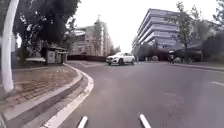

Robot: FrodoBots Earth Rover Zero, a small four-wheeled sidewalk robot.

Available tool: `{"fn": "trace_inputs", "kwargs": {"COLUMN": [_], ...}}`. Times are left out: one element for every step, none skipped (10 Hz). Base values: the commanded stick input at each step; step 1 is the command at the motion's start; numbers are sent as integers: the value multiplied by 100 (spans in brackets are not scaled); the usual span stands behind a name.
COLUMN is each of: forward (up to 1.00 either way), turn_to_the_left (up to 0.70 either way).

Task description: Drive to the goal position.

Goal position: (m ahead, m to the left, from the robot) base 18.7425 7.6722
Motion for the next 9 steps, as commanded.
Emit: {"fn": "trace_inputs", "kwargs": {"forward": [70, 70, 70, 70, 70, 70, 70, 70, 70], "turn_to_the_left": [3, 2, 1, 2, 1, 0, 1, 2, 2]}}
